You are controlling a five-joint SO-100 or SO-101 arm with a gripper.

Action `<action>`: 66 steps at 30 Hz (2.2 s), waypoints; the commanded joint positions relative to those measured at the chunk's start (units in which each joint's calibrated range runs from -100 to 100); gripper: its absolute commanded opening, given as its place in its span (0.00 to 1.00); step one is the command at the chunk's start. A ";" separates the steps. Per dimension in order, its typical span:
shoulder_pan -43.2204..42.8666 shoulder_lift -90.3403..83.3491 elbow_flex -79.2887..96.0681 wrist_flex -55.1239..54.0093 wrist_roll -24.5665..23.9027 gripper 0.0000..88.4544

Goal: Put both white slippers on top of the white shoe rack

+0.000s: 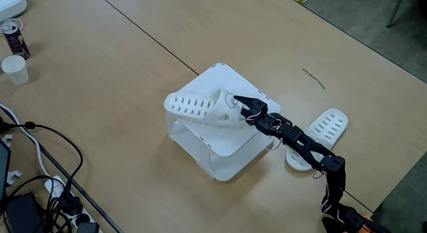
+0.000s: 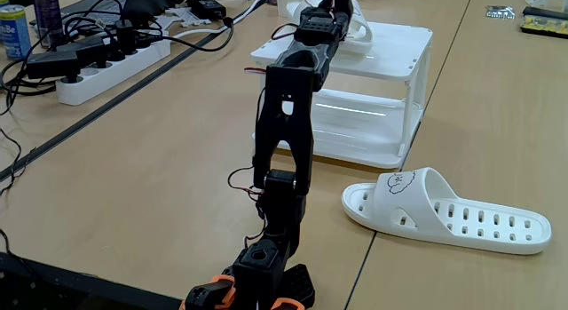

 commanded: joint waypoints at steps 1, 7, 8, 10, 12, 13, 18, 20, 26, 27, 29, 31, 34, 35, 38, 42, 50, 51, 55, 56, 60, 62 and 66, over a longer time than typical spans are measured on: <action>0.83 -1.57 -5.96 -0.20 0.42 0.22; 2.23 -2.24 -1.99 -0.20 0.42 0.23; 2.72 -2.66 -1.45 -0.20 0.42 0.23; 3.30 -3.67 -0.01 -0.20 0.42 0.23; 3.30 -4.68 2.25 -0.20 0.42 0.22; 3.30 -5.18 2.79 -0.20 0.42 0.22; 3.22 -7.54 4.77 -0.20 0.42 0.22; 3.05 -7.96 4.95 -0.20 0.42 0.22; 2.72 -9.39 4.86 -0.29 0.42 0.22; 2.80 -9.64 4.86 -0.29 0.42 0.22; 2.80 -10.15 4.86 -0.29 0.42 0.22; 2.72 -10.57 4.86 -0.29 0.42 0.22; 2.56 -11.49 4.77 -0.29 0.42 0.22; 2.56 -11.83 4.68 -0.29 0.42 0.22; 2.56 -12.92 4.68 -0.29 0.42 0.22; 2.48 -14.10 4.77 -0.29 0.42 0.22; -1.80 -14.86 4.95 -0.29 0.42 0.22; -2.46 -14.86 4.95 -0.20 0.42 0.22; -4.43 -14.44 5.04 -0.20 0.42 0.22; -4.76 -14.35 5.04 -0.20 0.42 0.22; -5.91 -14.44 5.95 -0.20 0.42 0.22; -6.57 -14.86 7.21 -0.20 0.42 0.22; -8.05 -14.94 7.84 -0.20 0.42 0.22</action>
